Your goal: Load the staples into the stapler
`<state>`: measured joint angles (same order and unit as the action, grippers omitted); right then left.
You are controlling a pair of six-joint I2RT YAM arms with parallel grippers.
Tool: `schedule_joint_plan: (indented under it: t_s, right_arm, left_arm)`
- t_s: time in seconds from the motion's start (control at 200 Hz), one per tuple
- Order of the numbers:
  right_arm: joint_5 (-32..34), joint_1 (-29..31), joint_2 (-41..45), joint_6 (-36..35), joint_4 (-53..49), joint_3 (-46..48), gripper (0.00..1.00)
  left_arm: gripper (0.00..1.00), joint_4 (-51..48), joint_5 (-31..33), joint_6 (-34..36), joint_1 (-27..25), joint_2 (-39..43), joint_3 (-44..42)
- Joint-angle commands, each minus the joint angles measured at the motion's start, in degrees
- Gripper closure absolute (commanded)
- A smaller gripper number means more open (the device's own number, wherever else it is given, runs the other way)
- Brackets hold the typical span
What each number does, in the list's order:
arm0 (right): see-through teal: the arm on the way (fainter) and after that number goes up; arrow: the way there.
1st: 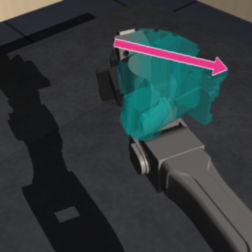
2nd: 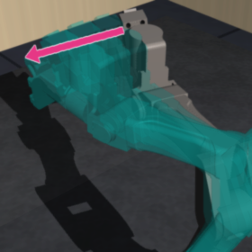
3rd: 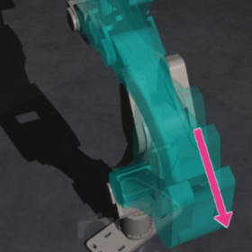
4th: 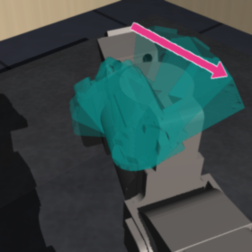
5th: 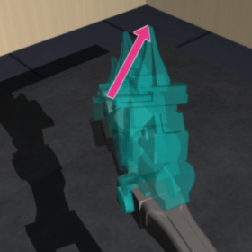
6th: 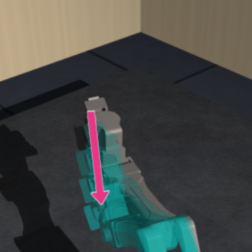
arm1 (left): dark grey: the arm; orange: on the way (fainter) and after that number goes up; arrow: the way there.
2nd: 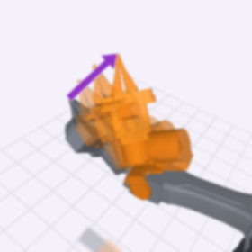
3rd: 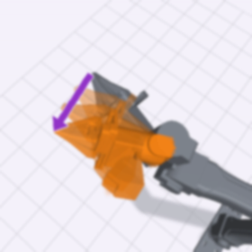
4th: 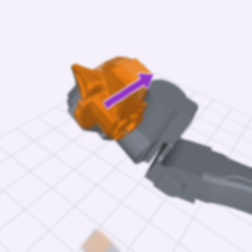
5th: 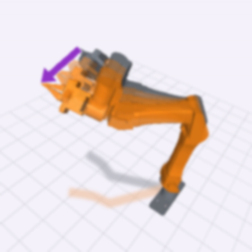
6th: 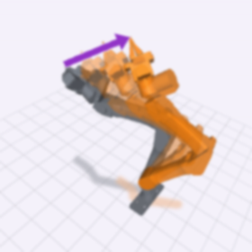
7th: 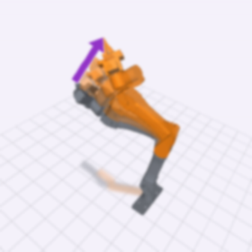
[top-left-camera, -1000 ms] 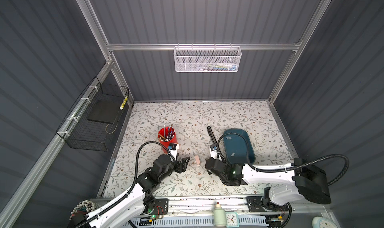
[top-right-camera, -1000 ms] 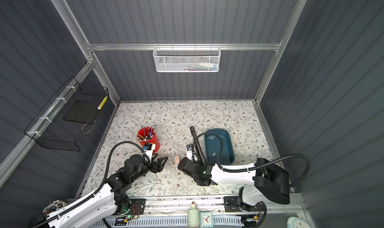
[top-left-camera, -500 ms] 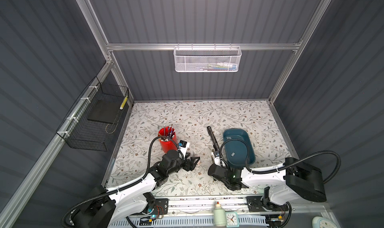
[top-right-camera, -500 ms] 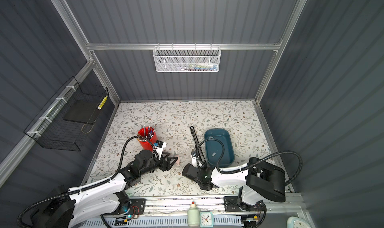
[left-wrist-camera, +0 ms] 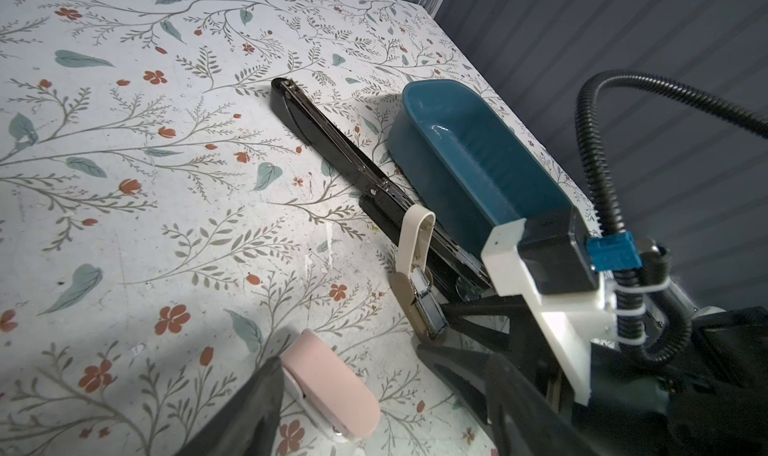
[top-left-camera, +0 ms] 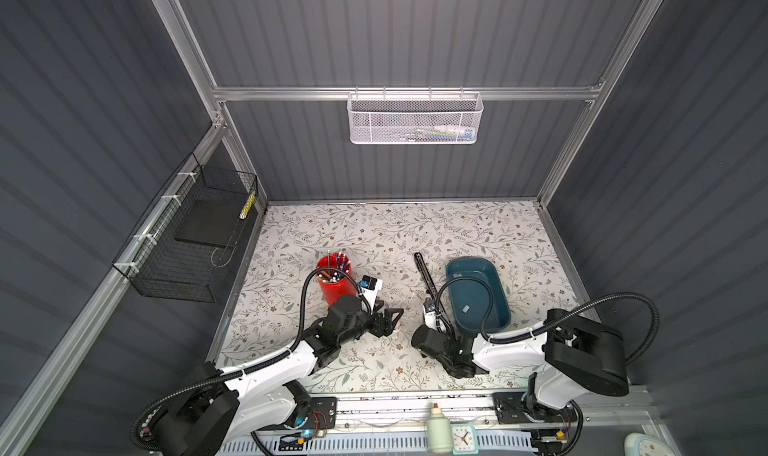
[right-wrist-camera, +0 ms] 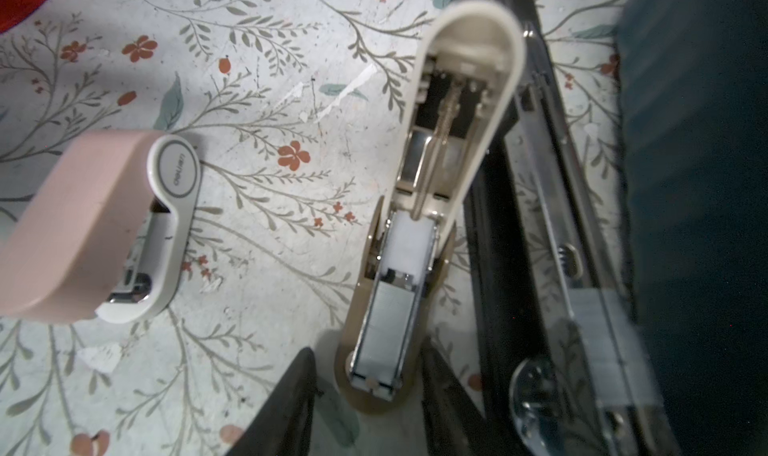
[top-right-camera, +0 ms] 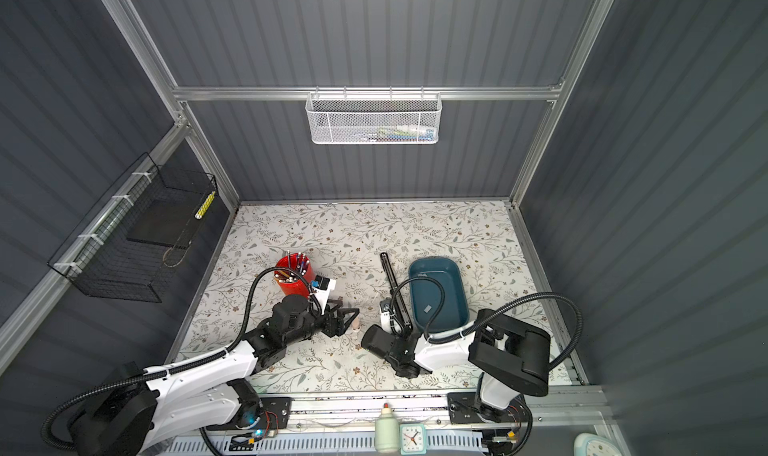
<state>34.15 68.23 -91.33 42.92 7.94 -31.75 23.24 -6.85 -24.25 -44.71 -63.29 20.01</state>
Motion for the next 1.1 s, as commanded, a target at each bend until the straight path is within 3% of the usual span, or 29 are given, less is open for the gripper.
schedule_joint_plan:
  t_s: [0.0,0.365,0.44,0.6,1.096]
  right_arm:
    - [-1.2,-0.4,-2.8,-0.6,-1.6,2.3,0.60]
    - [-2.7,0.3,-4.5,-5.4,3.4,3.1,0.75]
    - [-3.3,0.9,-4.4,-7.4,5.5,3.4,0.76]
    - [-6.3,1.5,-4.5,-10.8,11.2,4.5,0.77]
    - [-12.0,1.5,-5.5,-14.4,20.0,5.7,0.78]
  left_arm:
    - [0.23,1.7,-1.4,0.3,-0.3,-0.9,2.0]
    - [0.23,4.7,-1.9,-1.7,-0.2,-3.8,2.9]
    - [0.24,3.7,0.6,-2.5,0.0,-4.5,3.5]
    - [0.28,9.3,-6.4,-4.5,3.0,-8.7,3.7]
    - [0.29,12.3,-9.0,-1.4,3.4,-16.5,6.0]
